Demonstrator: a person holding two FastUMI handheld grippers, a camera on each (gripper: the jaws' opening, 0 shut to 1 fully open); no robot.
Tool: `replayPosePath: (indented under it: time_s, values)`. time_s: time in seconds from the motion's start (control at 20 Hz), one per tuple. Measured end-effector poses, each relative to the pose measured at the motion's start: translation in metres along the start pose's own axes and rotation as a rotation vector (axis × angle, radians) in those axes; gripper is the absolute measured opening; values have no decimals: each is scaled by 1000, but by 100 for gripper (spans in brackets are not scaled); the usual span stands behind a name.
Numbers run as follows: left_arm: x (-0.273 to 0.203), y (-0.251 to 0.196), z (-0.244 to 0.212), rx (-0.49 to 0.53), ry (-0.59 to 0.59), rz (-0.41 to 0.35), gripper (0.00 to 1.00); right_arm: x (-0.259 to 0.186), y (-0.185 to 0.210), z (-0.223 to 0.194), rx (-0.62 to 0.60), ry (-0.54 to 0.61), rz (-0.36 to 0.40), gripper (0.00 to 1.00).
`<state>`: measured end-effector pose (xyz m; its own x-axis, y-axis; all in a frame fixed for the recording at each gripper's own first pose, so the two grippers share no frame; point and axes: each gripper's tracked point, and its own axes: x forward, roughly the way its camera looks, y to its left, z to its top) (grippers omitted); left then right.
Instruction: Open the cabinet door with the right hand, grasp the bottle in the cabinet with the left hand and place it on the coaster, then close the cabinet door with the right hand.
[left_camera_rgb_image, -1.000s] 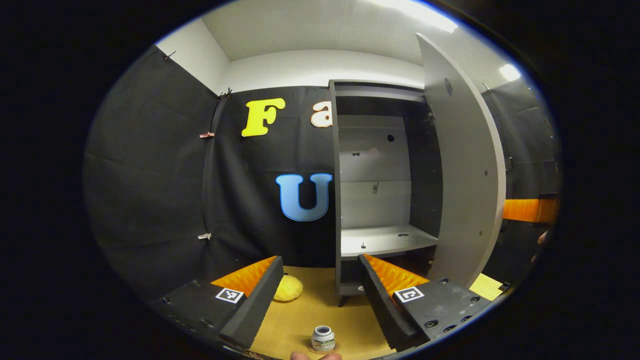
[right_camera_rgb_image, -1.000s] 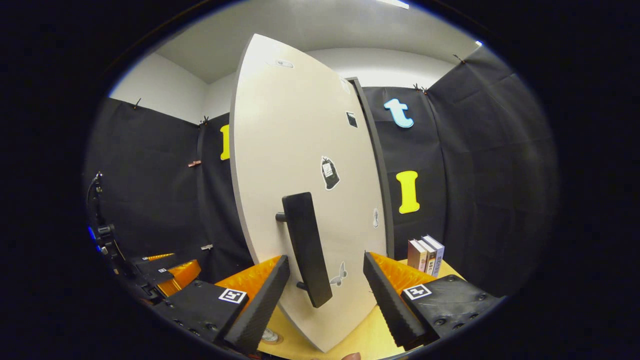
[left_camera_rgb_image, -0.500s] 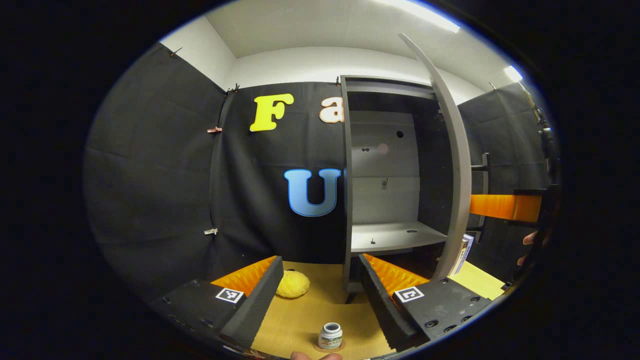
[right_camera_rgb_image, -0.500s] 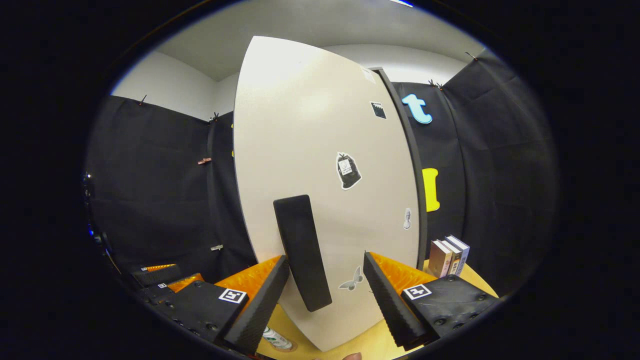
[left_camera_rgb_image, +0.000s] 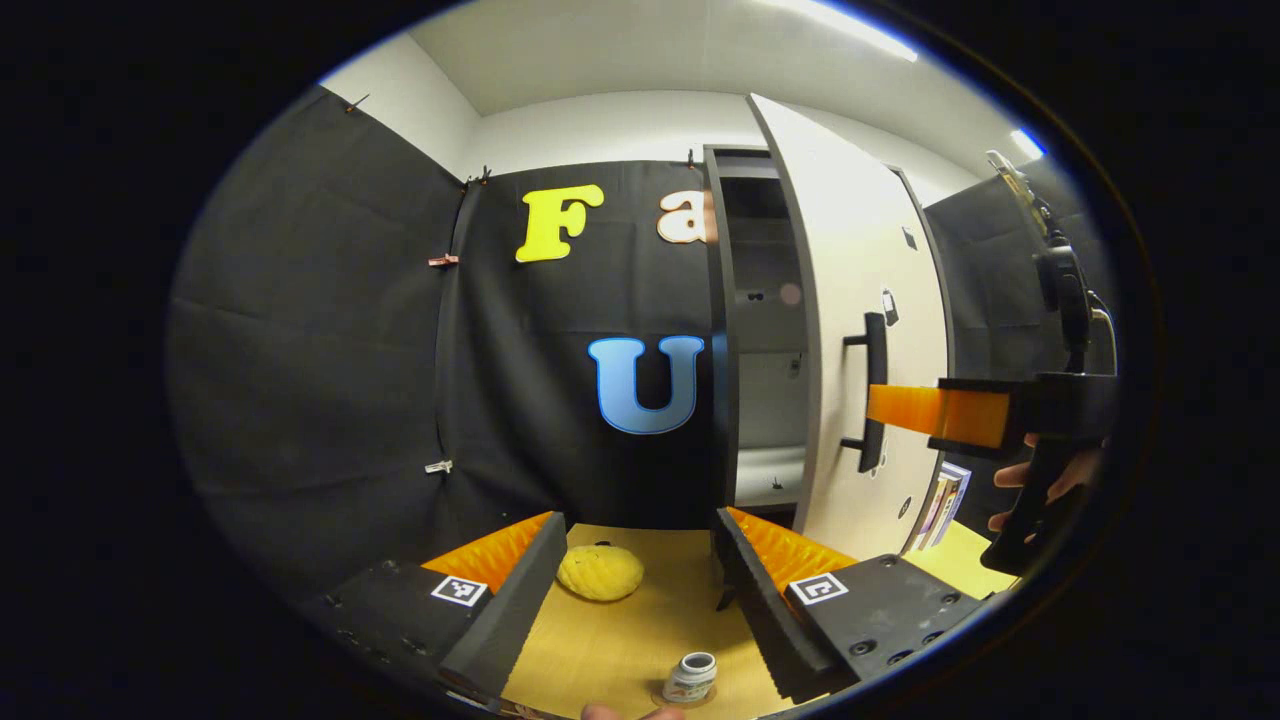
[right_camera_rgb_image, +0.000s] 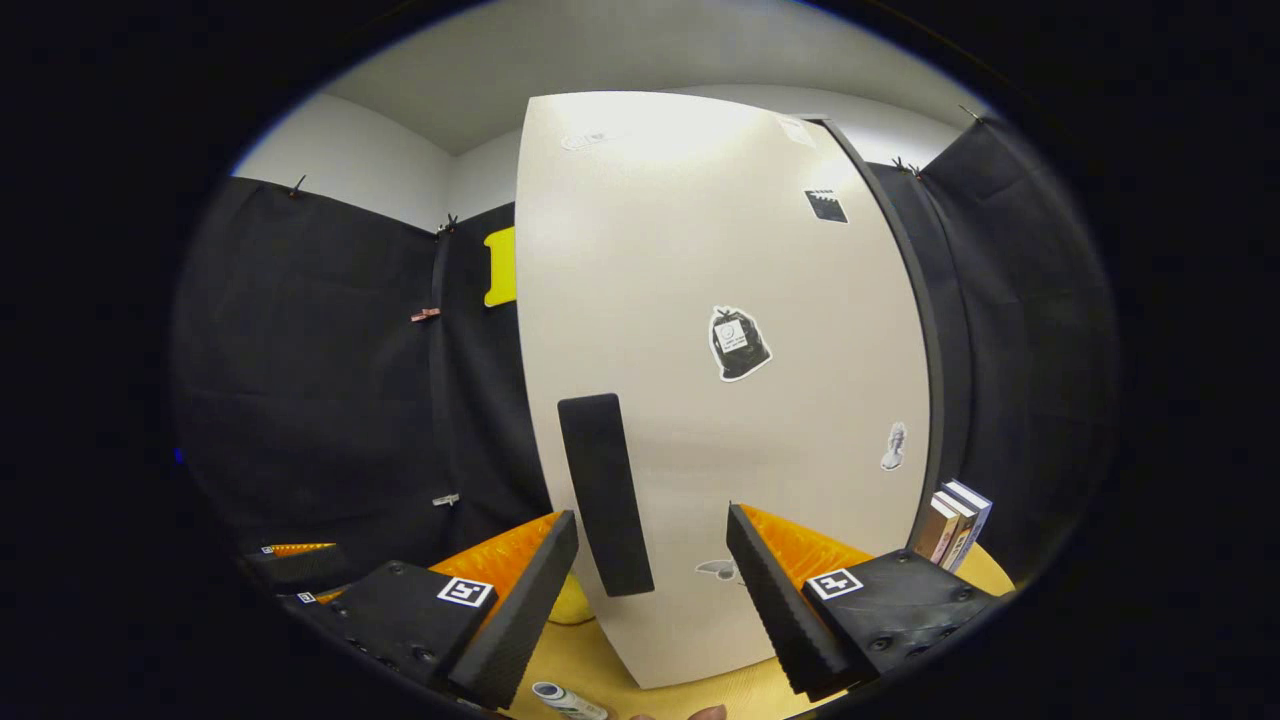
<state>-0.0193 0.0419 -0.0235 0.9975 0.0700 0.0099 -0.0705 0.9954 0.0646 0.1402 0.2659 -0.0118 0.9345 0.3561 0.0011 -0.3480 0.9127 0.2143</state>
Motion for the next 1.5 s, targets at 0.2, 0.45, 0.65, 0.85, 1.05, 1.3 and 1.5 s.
replayPosePath:
  time_s: [0.2, 0.45, 0.65, 0.85, 1.05, 1.3, 1.5]
  values:
    - [5, -4, -2, 0, 6, -9, 94, 27, 5, -7, 3, 8, 0, 98]
    - [5, -14, 4, 0, 1, -25, 94, 15, 4, -1, -6, -4, 6, 98]
    - [6, -28, 8, 1, -4, -48, 94, -8, -8, 6, -9, -13, -12, 98]
    - [5, -45, 16, 2, -16, -76, 94, -25, -31, 13, -24, -24, -58, 98]
    - [4, -63, 28, 4, -33, -111, 94, -44, -57, 14, -54, -22, -109, 98]
    - [4, -76, 39, -7, -29, -129, 94, -63, -75, 20, -71, -26, -154, 98]
    - [4, -81, 55, 1, -61, -119, 94, -79, -86, 25, -86, -38, -192, 98]
